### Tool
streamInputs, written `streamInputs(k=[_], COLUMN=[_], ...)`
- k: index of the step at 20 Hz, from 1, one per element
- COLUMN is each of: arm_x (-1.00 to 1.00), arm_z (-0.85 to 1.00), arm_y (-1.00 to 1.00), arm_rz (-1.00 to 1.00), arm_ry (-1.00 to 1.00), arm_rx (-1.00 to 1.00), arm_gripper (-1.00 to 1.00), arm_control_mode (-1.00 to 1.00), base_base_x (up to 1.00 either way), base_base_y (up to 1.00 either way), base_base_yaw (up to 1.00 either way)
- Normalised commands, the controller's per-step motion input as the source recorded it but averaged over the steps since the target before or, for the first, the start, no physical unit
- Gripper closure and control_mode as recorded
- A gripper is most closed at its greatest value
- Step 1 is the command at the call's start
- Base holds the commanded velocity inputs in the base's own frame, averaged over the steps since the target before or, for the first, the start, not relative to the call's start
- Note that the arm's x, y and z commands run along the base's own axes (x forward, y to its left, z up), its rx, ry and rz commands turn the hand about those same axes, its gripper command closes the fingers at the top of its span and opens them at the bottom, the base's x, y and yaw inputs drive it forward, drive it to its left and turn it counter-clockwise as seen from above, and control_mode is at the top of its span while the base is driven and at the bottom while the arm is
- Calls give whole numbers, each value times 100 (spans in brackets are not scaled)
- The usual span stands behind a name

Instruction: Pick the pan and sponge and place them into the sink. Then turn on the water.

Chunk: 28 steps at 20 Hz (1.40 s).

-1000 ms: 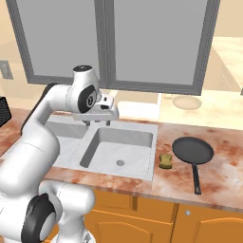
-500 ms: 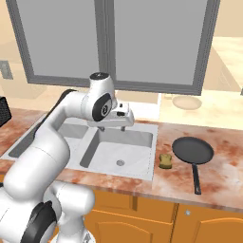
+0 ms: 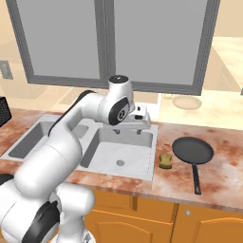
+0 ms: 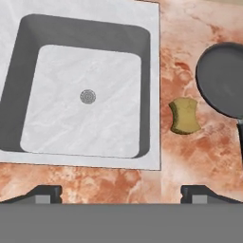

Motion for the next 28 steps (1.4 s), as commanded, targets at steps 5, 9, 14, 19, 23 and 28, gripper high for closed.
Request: streamInputs(k=[5, 9, 14, 19, 23, 28], arm_x=[0, 0, 0, 0, 0, 0], arm_z=[-9, -14, -22, -28, -26, -24], arm_y=[-49, -44, -46, -46, -44, -45], arm_rz=[0, 0, 0, 0, 0, 0], arm_ry=[0, 0, 0, 0, 0, 0], arm_rx=[0, 0, 0, 0, 0, 0], arm_gripper=[-100, -100, -100, -100, -100, -100], arm_control_mode=[-100, -100, -100, -100, -100, -100], base_base_x=[0, 0, 0, 0, 0, 0], base_base_y=[0, 0, 0, 0, 0, 0], base_base_yaw=[0, 0, 0, 0, 0, 0])
